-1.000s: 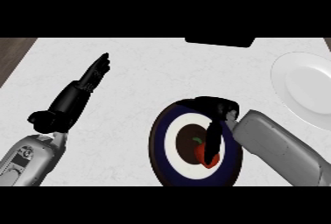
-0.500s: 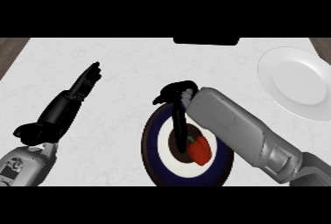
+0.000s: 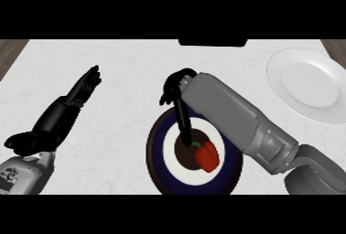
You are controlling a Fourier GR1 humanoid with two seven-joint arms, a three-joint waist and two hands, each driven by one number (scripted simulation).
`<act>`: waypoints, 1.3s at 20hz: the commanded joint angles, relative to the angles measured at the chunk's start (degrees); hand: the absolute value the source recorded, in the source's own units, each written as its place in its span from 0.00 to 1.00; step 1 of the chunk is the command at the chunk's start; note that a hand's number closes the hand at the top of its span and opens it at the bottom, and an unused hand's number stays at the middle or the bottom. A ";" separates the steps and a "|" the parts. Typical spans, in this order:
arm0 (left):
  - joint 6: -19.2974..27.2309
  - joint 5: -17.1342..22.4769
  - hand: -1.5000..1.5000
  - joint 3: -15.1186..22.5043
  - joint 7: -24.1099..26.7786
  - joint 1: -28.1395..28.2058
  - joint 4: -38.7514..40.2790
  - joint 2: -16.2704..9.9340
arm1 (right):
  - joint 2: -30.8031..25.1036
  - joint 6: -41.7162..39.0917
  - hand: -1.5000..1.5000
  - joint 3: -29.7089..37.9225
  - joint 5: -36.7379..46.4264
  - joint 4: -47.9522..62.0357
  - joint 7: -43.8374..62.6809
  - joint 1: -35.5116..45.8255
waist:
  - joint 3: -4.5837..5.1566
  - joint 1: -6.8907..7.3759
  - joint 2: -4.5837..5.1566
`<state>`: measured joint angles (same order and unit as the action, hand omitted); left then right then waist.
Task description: Pick the bell pepper from the plate and place it in the plate
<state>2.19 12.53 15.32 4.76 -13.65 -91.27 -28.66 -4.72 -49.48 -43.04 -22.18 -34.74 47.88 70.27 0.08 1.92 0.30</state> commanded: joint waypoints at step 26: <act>-3.49 -3.66 0.50 -4.74 -1.30 2.91 -1.65 3.61 | 4.70 -13.96 0.00 -1.38 9.59 12.59 -2.95 -4.83 | -0.05 -0.50 -0.13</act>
<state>-0.91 9.16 11.27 3.58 -11.35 -92.54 -25.55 -0.46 -60.65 -43.28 -12.41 -20.21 42.14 69.08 0.01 1.23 0.13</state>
